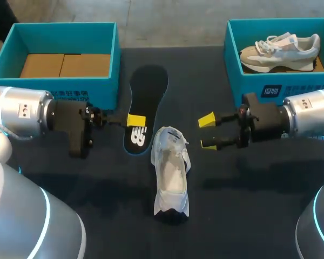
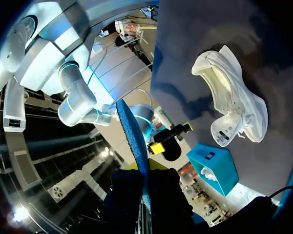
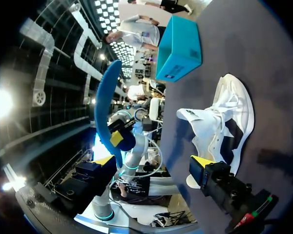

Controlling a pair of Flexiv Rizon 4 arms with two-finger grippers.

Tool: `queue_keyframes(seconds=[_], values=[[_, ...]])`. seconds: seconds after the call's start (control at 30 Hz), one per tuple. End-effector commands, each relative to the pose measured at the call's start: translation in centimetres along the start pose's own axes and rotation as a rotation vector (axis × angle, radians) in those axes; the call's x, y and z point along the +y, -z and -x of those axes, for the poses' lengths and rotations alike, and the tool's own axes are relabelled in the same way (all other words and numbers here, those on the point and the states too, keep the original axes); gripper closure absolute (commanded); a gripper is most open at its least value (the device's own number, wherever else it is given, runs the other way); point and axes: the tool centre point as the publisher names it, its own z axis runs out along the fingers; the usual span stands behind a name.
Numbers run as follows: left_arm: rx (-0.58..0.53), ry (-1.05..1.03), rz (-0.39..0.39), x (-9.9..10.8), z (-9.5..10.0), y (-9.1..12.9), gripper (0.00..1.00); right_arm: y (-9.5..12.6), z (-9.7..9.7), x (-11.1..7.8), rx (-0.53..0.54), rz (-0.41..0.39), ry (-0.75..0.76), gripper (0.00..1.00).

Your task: Take the shoe out of the shoebox, open the shoe tongue, remove and reinsert the insole, then place the shoe into the shoebox

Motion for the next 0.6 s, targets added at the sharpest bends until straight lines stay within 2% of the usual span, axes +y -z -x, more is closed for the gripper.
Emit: queue_keyframes(seconds=[0.03,0.33,0.6], values=[[-0.001,-0.003,0.0,0.0,-0.1,-0.1,1.0,-1.1,-0.7,0.9,-0.009,0.025,0.009,0.0],[-0.001,-0.003,0.0,0.0,-0.1,-0.1,1.0,-1.4,-3.5,3.2,0.034,0.098,0.053,0.0],[-0.001,-0.003,0.0,0.0,-0.1,-0.1,1.0,-2.3,-5.1,4.8,0.035,0.136,0.083,0.0]])
